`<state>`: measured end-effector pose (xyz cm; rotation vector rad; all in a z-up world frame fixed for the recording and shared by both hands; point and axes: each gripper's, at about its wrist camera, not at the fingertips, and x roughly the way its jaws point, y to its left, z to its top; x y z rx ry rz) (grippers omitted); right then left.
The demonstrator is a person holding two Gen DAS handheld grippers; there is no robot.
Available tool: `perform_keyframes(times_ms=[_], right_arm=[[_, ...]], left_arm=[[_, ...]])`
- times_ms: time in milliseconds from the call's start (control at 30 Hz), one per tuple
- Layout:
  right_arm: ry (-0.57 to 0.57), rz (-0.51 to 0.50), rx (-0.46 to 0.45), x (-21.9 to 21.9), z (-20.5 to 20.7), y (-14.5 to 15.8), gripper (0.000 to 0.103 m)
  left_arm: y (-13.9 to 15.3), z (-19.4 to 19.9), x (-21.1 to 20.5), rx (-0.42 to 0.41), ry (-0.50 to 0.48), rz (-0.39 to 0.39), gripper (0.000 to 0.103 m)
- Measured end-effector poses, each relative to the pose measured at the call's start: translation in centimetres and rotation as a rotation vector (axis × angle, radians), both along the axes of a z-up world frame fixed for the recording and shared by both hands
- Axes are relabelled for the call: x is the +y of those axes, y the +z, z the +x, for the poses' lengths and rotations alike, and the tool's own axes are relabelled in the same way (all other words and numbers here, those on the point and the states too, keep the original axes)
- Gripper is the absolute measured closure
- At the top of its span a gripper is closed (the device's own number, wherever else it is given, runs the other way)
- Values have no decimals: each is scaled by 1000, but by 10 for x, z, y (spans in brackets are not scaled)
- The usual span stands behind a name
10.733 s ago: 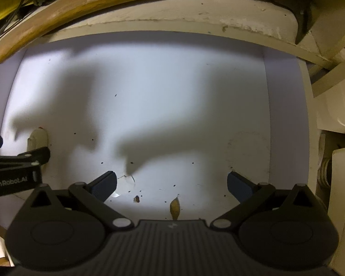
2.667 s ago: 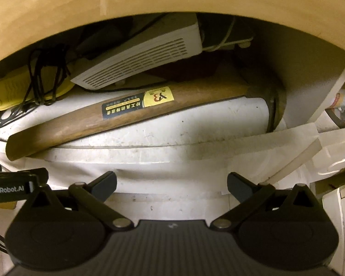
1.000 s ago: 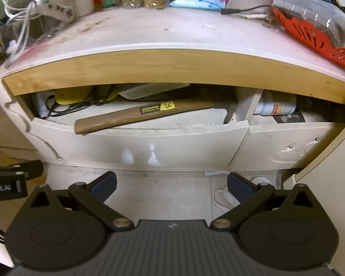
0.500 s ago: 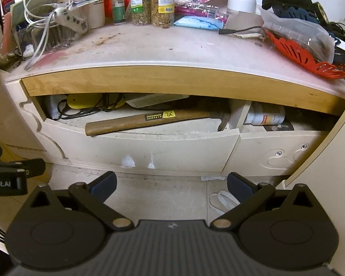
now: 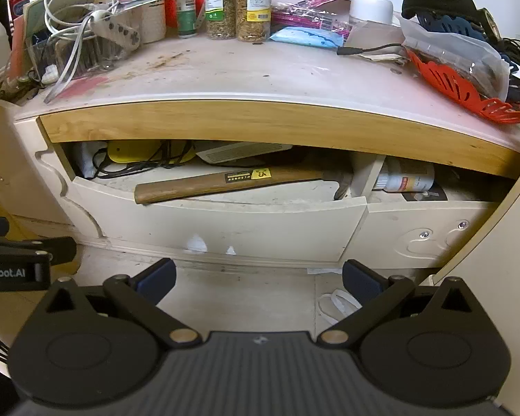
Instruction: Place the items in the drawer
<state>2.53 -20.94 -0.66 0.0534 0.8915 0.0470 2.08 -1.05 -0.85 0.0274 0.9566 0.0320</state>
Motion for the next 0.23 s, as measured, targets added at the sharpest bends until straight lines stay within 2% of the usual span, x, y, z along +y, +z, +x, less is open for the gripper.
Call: perform_keyframes(times_ms=[233], right_arm=[[-1,11,2,0,0,0,0]], left_arm=[[0,-1,0,-13,-12,-20,0]])
